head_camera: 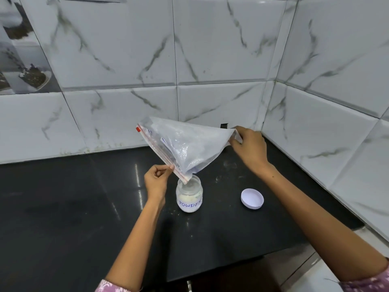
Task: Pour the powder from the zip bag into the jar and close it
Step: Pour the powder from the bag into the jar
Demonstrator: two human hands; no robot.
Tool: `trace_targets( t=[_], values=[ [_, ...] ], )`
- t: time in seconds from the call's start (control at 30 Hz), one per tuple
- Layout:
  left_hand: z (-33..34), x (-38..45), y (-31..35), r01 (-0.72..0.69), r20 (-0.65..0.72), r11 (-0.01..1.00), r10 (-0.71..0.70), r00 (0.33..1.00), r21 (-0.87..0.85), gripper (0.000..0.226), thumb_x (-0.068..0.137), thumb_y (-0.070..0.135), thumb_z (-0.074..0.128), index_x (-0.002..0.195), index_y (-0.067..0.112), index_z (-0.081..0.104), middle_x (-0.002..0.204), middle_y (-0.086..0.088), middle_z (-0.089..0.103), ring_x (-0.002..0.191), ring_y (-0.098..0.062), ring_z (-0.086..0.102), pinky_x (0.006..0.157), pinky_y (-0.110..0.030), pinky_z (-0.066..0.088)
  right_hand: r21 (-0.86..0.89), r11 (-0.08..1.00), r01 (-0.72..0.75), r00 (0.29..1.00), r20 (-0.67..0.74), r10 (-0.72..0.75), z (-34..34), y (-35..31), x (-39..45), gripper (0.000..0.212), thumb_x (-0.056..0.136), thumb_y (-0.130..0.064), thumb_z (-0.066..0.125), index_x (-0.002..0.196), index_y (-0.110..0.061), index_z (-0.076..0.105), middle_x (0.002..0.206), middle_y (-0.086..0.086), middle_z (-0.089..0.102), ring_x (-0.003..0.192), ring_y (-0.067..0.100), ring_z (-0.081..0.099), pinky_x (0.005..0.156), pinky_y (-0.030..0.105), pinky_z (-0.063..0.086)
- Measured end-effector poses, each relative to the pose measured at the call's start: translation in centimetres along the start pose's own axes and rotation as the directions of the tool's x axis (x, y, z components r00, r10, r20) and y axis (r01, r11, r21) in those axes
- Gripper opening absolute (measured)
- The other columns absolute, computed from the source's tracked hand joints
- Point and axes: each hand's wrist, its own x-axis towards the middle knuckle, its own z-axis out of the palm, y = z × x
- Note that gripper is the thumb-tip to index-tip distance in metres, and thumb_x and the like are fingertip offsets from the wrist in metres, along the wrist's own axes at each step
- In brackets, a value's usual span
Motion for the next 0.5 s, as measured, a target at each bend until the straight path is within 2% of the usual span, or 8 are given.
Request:
trace_targets(
  t=[0.07, 0.1, 0.13, 0.17, 0.2, 0.27, 0.37, 0.5],
  values=[
    [0.0, 0.4, 1.4, -0.003, 0.006, 0.999, 0.003, 1.0, 0.044, 0.014, 0.075, 0.004, 0.078, 0.075, 0.009, 0.065, 0.069, -0.005, 0.067, 0.059, -0.005, 0.063, 0.06, -0.013, 0.052, -0.073, 0.997, 0.017, 0.999, -0.028, -0.019, -0.1, -0.2, -0.2, 0.02, 0.089, -0.019, 0.05, 0.075, -0.008, 0.059, 0.056, 0.004, 0.048, 0.057, 0.028, 0.045, 0.047, 0.028, 0.028],
    [0.0, 0.5, 2.1, -0.002, 0.007, 0.997, 0.002, 1.0, 0.073, 0.015, 0.074, 0.002, 0.078, 0.074, 0.009, 0.065, 0.067, -0.006, 0.067, 0.055, -0.006, 0.064, 0.056, -0.015, 0.052, -0.061, 0.998, 0.021, 0.999, -0.022, -0.023, -0.2, -0.4, -0.3, 0.018, 0.09, -0.017, 0.05, 0.08, -0.008, 0.062, 0.059, 0.005, 0.052, 0.059, 0.03, 0.048, 0.049, 0.029, 0.033],
    [0.1, 0.7, 2.8, -0.001, -0.002, 0.994, 0.001, 1.0, 0.113, 0.016, 0.072, 0.001, 0.079, 0.072, 0.009, 0.066, 0.064, -0.006, 0.067, 0.052, -0.007, 0.063, 0.054, -0.018, 0.052, -0.047, 0.999, 0.026, 1.0, -0.005, -0.026, -0.2, -0.5, -0.4, 0.018, 0.089, -0.014, 0.049, 0.092, -0.009, 0.066, 0.069, 0.008, 0.061, 0.067, 0.033, 0.054, 0.055, 0.032, 0.041],
    [0.1, 0.9, 3.4, 0.002, -0.02, 0.986, 0.002, 1.0, 0.164, 0.016, 0.07, 0.001, 0.08, 0.07, 0.01, 0.066, 0.063, -0.006, 0.068, 0.051, -0.01, 0.063, 0.054, -0.022, 0.053, -0.04, 0.999, 0.02, 1.0, 0.019, -0.019, -0.3, -0.7, -0.5, 0.027, 0.088, -0.009, 0.049, 0.11, -0.011, 0.066, 0.084, 0.012, 0.069, 0.079, 0.035, 0.061, 0.065, 0.035, 0.048],
    [0.1, 0.9, 4.0, 0.006, -0.037, 0.977, 0.002, 0.999, 0.213, 0.017, 0.069, 0.001, 0.08, 0.068, 0.011, 0.066, 0.062, -0.006, 0.068, 0.051, -0.013, 0.063, 0.056, -0.026, 0.054, -0.036, 0.999, 0.013, 0.999, 0.05, -0.011, -0.3, -0.9, -0.7, 0.041, 0.086, -0.004, 0.05, 0.125, -0.013, 0.059, 0.099, 0.014, 0.07, 0.091, 0.036, 0.063, 0.074, 0.037, 0.049],
    [0.1, 0.9, 5.0, 0.016, -0.055, 0.963, -0.001, 0.998, 0.268, 0.017, 0.068, 0.0, 0.078, 0.065, 0.012, 0.067, 0.063, -0.007, 0.069, 0.054, -0.018, 0.064, 0.062, -0.031, 0.058, -0.031, 0.999, 0.019, 0.995, 0.1, -0.015, -0.1, -1.2, -1.1, 0.058, 0.081, 0.002, 0.05, 0.136, -0.017, 0.05, 0.116, 0.013, 0.067, 0.105, 0.036, 0.061, 0.082, 0.038, 0.048],
    [0.7, 0.3, 6.2, 0.02, -0.043, 0.954, -0.008, 0.999, 0.298, 0.019, 0.072, -0.004, 0.073, 0.064, 0.012, 0.068, 0.071, -0.01, 0.072, 0.057, -0.019, 0.067, 0.065, -0.034, 0.061, -0.007, 0.996, 0.091, 0.977, 0.196, -0.088, 0.4, -2.0, -2.1, 0.054, 0.082, 0.0, 0.049, 0.132, -0.019, 0.056, 0.128, 0.008, 0.063, 0.115, 0.033, 0.059, 0.091, 0.042, 0.051],
    [1.7, -1.5, 7.8, 0.02, 0.021, 0.952, -0.028, 0.999, 0.307, 0.014, 0.067, -0.004, 0.079, 0.067, 0.008, 0.072, 0.069, -0.01, 0.073, 0.055, -0.018, 0.068, 0.057, -0.026, 0.059, 0.154, 0.982, 0.111, 0.93, 0.332, -0.157, 0.9, -3.3, -3.9, 0.036, 0.085, -0.007, 0.053, 0.119, -0.008, 0.064, 0.122, 0.013, 0.066, 0.112, 0.033, 0.061, 0.093, 0.046, 0.05]
  ],
)
